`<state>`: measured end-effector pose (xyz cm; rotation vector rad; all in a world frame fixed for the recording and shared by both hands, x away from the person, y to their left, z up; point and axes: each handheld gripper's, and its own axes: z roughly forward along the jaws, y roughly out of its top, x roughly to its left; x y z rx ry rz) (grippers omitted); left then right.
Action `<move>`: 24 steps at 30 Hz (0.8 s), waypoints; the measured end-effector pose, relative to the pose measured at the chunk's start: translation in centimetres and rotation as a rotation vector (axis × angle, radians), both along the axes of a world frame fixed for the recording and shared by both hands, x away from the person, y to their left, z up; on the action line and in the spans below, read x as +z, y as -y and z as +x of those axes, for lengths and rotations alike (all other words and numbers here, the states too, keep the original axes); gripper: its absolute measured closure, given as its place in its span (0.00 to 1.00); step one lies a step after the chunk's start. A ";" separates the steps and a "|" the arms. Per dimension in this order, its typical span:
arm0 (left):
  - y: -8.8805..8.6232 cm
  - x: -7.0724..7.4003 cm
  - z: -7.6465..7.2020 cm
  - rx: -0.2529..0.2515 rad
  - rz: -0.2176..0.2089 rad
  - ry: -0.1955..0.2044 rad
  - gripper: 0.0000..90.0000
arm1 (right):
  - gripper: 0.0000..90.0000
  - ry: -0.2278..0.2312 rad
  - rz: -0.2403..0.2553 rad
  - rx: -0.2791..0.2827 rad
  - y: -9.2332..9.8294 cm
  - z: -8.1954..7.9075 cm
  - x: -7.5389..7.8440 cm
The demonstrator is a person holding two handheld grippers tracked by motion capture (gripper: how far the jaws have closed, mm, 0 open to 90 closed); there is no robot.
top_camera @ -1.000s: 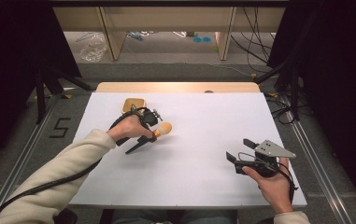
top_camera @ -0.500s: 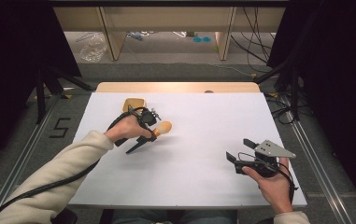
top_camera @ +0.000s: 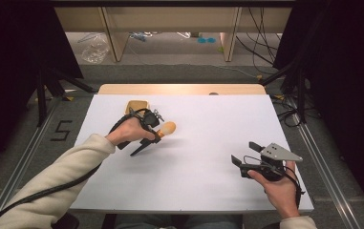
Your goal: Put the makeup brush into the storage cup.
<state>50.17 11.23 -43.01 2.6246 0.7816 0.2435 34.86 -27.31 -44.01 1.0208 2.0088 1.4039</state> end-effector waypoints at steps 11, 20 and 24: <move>0.0 0.8 -0.3 0.001 -0.029 0.044 0.74 | 0.18 0.001 0.001 0.001 0.0 0.0 0.0; 0.3 0.8 -0.5 -0.009 -0.045 0.060 0.74 | 0.18 -0.002 -0.005 -0.009 0.0 0.0 0.0; 0.3 1.0 -0.5 -0.006 -0.060 0.071 0.74 | 0.18 0.000 -0.007 -0.009 0.1 0.0 0.0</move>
